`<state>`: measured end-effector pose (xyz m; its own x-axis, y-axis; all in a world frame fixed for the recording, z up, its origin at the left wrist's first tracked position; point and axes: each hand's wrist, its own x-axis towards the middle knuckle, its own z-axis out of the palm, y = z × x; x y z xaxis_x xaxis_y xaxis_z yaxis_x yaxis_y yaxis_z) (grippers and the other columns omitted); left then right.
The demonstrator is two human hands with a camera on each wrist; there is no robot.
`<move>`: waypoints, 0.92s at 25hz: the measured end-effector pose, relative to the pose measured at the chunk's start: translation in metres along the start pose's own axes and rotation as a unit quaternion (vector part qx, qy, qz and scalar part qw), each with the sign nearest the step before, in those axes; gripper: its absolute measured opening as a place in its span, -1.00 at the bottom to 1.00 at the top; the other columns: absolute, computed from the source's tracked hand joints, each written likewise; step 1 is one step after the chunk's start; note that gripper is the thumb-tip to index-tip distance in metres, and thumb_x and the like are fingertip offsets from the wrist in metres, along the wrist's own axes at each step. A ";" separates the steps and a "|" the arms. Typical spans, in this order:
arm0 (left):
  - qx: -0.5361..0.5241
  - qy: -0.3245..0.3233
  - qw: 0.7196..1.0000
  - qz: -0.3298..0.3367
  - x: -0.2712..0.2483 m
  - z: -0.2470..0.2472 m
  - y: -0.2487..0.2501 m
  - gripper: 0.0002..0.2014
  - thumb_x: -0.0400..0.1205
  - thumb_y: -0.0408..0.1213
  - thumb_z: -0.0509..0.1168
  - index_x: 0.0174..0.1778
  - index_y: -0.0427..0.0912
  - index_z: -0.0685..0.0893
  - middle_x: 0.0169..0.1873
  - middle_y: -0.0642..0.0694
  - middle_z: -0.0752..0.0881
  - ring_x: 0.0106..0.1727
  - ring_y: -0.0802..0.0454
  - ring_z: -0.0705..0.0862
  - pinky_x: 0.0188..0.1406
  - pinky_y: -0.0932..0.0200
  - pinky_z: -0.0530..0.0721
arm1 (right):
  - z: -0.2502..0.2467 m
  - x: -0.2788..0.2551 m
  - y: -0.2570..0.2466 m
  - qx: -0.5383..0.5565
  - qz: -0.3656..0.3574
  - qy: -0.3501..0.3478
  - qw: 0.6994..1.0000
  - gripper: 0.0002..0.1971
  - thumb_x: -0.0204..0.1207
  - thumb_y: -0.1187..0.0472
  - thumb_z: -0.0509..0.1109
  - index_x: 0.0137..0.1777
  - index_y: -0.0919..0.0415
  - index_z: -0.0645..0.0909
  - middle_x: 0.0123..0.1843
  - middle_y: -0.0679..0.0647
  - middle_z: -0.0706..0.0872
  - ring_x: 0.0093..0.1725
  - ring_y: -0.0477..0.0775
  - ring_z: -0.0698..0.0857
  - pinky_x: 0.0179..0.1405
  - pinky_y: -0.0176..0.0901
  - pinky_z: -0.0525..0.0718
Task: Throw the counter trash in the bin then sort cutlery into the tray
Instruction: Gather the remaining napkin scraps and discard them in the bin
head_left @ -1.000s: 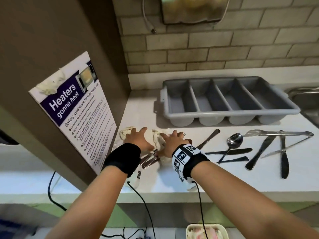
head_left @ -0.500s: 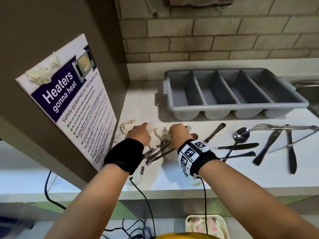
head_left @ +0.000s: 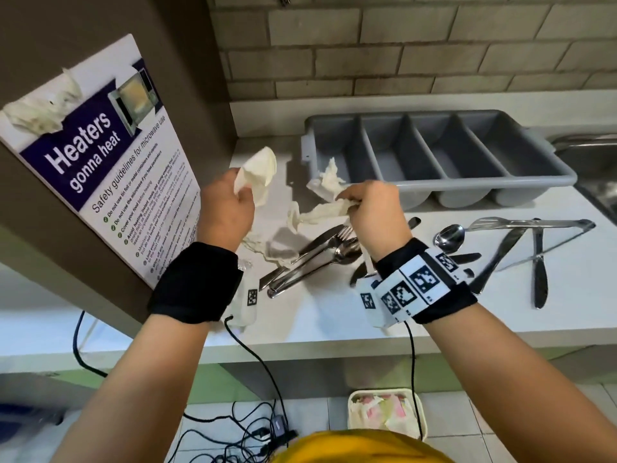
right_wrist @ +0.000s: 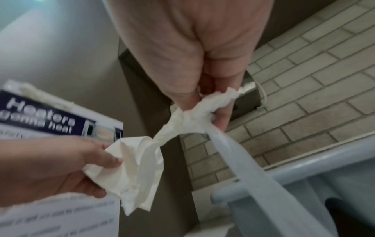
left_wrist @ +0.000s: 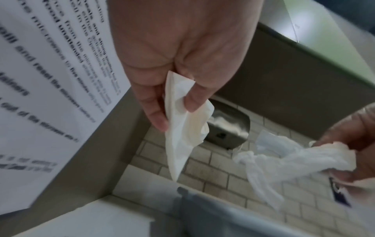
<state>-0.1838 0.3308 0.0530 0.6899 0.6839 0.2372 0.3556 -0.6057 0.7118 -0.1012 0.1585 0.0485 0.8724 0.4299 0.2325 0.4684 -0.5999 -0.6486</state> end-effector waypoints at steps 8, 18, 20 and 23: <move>-0.184 -0.059 0.980 0.044 -0.085 0.041 0.073 -0.68 0.54 -0.38 0.21 0.22 -0.21 0.60 -0.07 -0.05 0.68 -0.01 -0.08 0.67 0.10 -0.26 0.71 | -0.088 -0.066 0.059 0.169 0.038 0.092 0.981 -0.69 0.34 0.54 0.44 -0.02 0.21 0.80 -0.26 -0.16 0.71 -0.33 -0.54 0.64 -0.20 -0.77 0.55; -0.230 -0.155 0.961 -0.015 -0.269 0.159 0.099 -0.67 0.50 -0.31 0.20 0.18 -0.06 0.58 -0.12 0.05 0.72 -0.02 -0.01 0.71 0.15 -0.07 0.68 | -0.123 -0.203 0.197 0.273 0.123 0.079 0.951 -0.54 0.32 0.65 0.38 -0.01 0.08 0.69 -0.17 -0.11 0.70 -0.23 -0.59 0.66 -0.15 -0.77 0.52; -0.220 -0.183 0.958 -0.030 -0.297 0.178 0.084 -0.70 0.50 -0.30 0.21 0.14 0.00 0.58 -0.17 0.16 0.72 -0.12 0.12 0.71 0.09 0.00 0.70 | -0.114 -0.224 0.222 0.269 0.138 0.075 0.950 -0.55 0.30 0.66 0.39 0.02 0.13 0.69 -0.15 -0.11 0.69 -0.25 -0.64 0.64 -0.19 -0.79 0.52; -0.152 -0.244 0.957 -0.039 -0.331 0.215 0.058 -0.68 0.51 -0.26 0.20 0.18 -0.13 0.63 -0.25 0.19 0.69 -0.29 0.31 0.63 -0.11 0.25 0.66 | -0.085 -0.245 0.264 0.269 0.183 0.087 0.942 -0.57 0.28 0.66 0.39 0.01 0.17 0.72 -0.18 -0.09 0.69 -0.24 -0.57 0.66 -0.20 -0.77 0.53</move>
<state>-0.2555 -0.0184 -0.1261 0.9078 0.4054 -0.1079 0.2685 -0.3639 0.8919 -0.1794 -0.1624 -0.1185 0.9933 0.1154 0.0081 0.0355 -0.2374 -0.9708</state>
